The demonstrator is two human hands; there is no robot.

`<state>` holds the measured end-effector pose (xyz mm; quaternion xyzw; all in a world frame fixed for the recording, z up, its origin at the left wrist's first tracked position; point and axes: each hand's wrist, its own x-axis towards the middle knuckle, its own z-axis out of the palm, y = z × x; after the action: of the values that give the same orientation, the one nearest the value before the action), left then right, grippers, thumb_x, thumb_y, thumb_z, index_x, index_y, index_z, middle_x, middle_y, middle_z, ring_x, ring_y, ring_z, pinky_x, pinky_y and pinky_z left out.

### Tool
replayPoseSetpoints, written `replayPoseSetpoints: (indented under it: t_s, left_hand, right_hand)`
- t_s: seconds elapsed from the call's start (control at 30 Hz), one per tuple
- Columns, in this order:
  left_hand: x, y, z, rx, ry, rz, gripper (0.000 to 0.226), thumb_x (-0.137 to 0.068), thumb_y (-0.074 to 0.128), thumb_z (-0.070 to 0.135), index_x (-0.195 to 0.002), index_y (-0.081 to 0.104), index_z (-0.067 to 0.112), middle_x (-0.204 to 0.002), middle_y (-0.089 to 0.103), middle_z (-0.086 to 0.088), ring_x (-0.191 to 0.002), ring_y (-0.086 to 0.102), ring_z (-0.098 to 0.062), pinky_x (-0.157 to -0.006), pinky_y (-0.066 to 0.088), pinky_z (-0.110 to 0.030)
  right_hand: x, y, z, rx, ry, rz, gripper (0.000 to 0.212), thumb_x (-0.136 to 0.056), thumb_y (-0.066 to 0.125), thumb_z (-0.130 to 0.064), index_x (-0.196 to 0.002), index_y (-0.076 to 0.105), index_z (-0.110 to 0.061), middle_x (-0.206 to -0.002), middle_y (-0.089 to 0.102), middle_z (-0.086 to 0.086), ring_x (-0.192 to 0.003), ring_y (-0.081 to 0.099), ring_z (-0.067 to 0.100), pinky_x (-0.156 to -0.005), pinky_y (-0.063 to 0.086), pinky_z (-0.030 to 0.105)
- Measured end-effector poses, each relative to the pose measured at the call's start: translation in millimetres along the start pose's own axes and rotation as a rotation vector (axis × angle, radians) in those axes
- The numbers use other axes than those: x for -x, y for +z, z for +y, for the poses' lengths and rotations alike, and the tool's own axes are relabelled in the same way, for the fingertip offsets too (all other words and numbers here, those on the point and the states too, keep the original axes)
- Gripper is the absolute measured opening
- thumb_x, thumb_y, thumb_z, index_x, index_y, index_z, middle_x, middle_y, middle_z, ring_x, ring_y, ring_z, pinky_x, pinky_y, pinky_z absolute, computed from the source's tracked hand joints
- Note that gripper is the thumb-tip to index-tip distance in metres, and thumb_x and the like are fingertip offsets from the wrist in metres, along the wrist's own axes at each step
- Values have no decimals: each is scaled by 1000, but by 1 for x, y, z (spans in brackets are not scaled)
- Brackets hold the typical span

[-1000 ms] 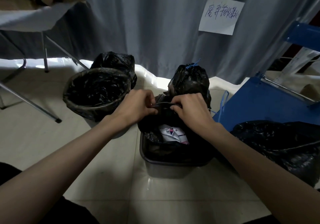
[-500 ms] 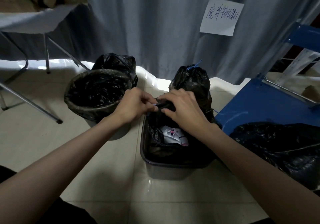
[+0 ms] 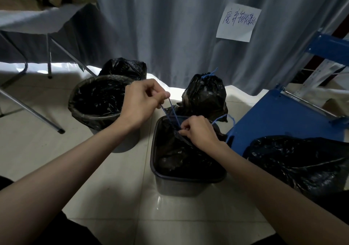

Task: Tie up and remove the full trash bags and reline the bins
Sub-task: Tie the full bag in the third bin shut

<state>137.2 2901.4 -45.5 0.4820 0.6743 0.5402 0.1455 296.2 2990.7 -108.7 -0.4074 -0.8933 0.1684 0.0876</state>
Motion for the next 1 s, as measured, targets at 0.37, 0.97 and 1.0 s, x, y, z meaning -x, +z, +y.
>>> replayPoseSetpoints:
  t_s: [0.37, 0.97, 1.0]
  left_hand:
    - [-11, 6, 5, 320, -163, -42, 10, -86, 72, 9, -84, 68, 0, -73, 69, -17, -55, 65, -14, -54, 49, -16]
    - [-9, 11, 12, 486, -124, -135, 15, -89, 68, 6, -94, 65, -8, -92, 68, -32, -80, 70, -30, -80, 60, -35]
    - [-9, 11, 11, 494, -124, -137, 15, -89, 68, 5, -95, 65, -8, -93, 68, -32, -81, 71, -30, -79, 59, -34]
  right_hand:
    - [5, -24, -32, -534, -127, 238, 9, -80, 64, -10, -89, 63, -14, -70, 59, 1, -56, 47, 7, -61, 43, 19]
    - [16, -16, -23, -695, -19, 220, 7, -86, 73, -14, -87, 73, -7, -73, 70, 12, -62, 68, 20, -59, 55, 22]
    - [15, -17, -23, -697, -20, 213, 9, -85, 74, -16, -90, 73, -8, -73, 70, 11, -63, 68, 20, -61, 56, 23]
